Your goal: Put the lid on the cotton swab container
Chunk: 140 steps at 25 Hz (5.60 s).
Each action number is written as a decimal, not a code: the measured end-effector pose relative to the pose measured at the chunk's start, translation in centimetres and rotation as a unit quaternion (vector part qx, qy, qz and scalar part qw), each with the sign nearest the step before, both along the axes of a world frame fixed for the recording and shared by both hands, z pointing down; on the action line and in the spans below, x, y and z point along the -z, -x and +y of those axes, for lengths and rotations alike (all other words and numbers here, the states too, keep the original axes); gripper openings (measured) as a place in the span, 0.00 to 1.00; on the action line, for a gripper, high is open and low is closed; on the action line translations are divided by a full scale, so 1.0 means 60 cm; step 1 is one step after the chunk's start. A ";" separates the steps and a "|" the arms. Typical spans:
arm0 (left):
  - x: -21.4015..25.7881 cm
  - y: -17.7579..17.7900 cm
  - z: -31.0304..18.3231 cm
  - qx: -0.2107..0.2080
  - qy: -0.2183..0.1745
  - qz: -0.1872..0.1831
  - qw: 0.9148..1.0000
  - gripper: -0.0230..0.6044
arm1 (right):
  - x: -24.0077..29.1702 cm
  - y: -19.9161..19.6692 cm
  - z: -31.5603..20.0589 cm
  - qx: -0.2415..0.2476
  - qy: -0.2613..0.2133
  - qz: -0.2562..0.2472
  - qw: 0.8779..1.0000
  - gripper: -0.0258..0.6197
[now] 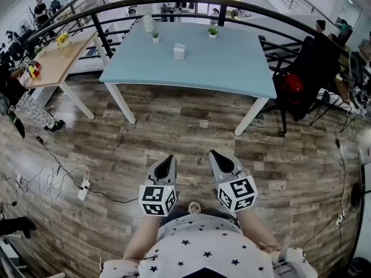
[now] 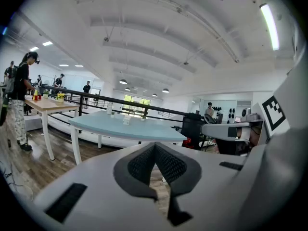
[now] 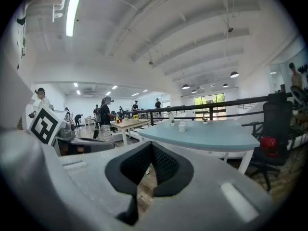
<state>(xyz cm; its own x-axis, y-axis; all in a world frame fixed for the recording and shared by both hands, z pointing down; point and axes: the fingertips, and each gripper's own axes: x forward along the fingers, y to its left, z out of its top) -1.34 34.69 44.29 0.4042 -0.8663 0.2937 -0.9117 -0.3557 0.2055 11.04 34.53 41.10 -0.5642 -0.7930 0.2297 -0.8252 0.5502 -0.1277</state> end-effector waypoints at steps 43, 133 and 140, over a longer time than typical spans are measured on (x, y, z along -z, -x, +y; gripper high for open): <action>0.012 -0.026 -0.021 0.016 -0.003 0.005 1.000 0.26 | -0.031 0.001 -0.029 0.064 0.035 -0.003 0.997 0.16; -0.153 0.062 -1.115 -0.107 0.062 -0.032 0.992 0.53 | -0.088 0.170 -1.135 0.035 0.067 0.015 0.997 0.42; -0.195 0.038 -1.170 -0.130 0.084 -0.051 0.987 0.58 | -0.118 0.183 -1.192 0.051 0.085 0.024 0.995 0.42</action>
<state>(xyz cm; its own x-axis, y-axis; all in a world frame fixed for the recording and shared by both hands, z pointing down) -3.60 -35.51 56.00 0.5678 -0.6721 0.4752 -0.8128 -0.5492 0.1944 0.08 -36.97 48.21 -0.6240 -0.6800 0.3851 -0.7743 0.6044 -0.1874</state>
